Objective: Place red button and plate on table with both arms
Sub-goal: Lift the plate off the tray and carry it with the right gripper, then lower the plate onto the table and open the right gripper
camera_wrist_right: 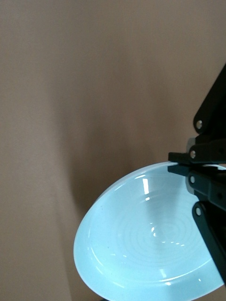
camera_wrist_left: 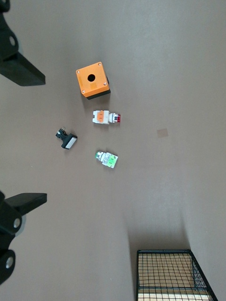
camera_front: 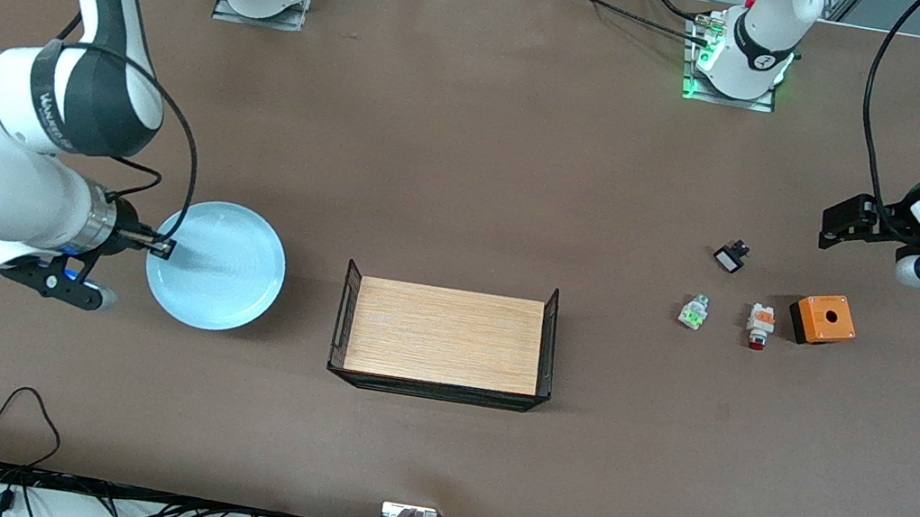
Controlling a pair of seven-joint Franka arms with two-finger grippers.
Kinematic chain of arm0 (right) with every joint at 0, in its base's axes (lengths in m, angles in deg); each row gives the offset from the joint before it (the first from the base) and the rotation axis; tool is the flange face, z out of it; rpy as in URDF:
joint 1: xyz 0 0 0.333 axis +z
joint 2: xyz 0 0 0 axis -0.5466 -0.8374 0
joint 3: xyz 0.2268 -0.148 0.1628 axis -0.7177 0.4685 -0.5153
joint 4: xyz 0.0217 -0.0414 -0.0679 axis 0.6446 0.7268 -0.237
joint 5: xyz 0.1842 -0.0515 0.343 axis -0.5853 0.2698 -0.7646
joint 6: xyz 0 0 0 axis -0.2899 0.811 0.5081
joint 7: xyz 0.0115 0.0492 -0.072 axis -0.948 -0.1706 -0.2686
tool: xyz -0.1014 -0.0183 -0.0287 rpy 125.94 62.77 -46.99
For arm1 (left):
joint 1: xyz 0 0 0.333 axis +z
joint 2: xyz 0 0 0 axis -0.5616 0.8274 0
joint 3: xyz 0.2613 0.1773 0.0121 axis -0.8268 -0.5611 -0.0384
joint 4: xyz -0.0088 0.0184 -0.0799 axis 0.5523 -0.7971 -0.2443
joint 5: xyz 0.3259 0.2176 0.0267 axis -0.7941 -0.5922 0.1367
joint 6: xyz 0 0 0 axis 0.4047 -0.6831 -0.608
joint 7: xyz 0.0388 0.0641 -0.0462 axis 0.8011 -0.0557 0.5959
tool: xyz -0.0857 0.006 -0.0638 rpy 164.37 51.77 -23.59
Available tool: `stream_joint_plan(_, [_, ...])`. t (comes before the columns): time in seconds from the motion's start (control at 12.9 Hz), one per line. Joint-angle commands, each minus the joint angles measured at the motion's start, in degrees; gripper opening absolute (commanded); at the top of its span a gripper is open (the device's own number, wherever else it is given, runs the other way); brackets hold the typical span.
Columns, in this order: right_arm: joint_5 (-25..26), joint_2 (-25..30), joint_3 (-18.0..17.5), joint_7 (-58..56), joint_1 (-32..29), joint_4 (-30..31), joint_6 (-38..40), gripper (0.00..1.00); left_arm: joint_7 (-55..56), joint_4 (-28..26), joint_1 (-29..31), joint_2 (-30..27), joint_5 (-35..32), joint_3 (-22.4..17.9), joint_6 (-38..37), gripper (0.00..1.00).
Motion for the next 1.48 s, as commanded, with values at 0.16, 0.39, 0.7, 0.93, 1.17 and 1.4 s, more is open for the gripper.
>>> stream_joint_plan(0.16, [0.5,-3.2,-0.7,-3.8,-2.7,0.5,-4.2,0.0,0.3,1.5,0.3,0.2,1.4,0.2,-1.6,1.0])
stream_joint_plan(0.39, [0.2,-6.6,-0.7,-4.2,-6.4,0.5,-5.5,0.0,0.2,1.5,0.3,0.2,1.6,0.3,-2.4,1.0])
stream_joint_plan(0.7, [-0.5,-8.1,-0.7,-4.0,-9.5,2.4,-5.6,0.0,0.3,1.5,0.3,0.2,1.6,0.4,-2.4,1.0])
stream_joint_plan(0.93, [-1.2,-9.1,-0.8,-3.8,-10.8,4.9,-7.0,0.0,0.3,1.5,0.3,0.2,1.7,0.4,-2.7,1.0])
stream_joint_plan(1.17, [-3.2,-10.8,-0.8,-3.8,-11.7,5.4,-8.9,0.0,0.2,1.5,0.3,0.2,1.7,0.4,-2.6,1.0])
stream_joint_plan(1.4, [-3.1,-11.4,-0.8,-4.4,-11.8,6.5,-12.7,0.0,0.2,1.5,0.3,0.2,1.7,0.4,-2.7,1.0])
